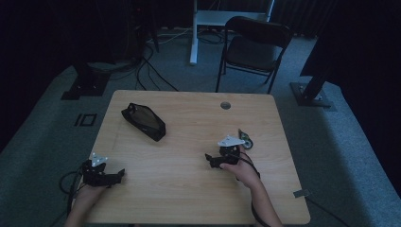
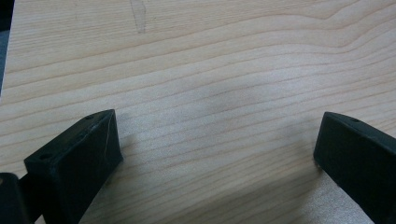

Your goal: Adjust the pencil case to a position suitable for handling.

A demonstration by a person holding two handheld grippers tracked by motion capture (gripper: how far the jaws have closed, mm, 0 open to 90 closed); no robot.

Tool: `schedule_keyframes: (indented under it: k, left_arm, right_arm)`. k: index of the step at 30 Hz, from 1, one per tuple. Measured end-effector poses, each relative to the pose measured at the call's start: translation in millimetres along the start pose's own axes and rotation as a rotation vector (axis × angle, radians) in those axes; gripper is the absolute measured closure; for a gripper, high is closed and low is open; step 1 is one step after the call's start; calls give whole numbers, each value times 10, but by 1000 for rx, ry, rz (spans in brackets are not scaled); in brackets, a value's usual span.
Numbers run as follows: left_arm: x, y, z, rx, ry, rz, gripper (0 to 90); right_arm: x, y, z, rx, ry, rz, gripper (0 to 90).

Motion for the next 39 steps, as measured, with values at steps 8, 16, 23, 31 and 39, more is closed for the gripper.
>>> schedule_keyframes:
  k: [8, 16, 23, 31, 39]
  left_arm:
    - [0, 0, 0, 0, 0, 0, 7]
    - [0, 0, 0, 0, 0, 0, 7]
    - [-1, -1, -1, 1, 0, -1, 7]
    - [-1, -1, -1, 1, 0, -1, 7]
    - [-1, -1, 0, 1, 0, -1, 7]
  right_arm:
    - [-114, -151, -154, -31, 25, 23, 153]
    - [-346, -298, -312, -57, 52, 42, 153]
    - [-531, -416, -462, -85, 79, 52, 153]
    - [-641, -534, -645, -92, 94, 35, 153]
    - [-740, -641, -795, -74, 106, 22, 179]
Point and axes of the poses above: each handheld gripper's, and its own axes: z roughly backward along the jaws, x roughly out of its underside, y roughly to its right, the point moved 2 cm from there along -z, roughly forward along the jaws, and after that the axes turned 8 degrees about z, right-handed, at the moved point
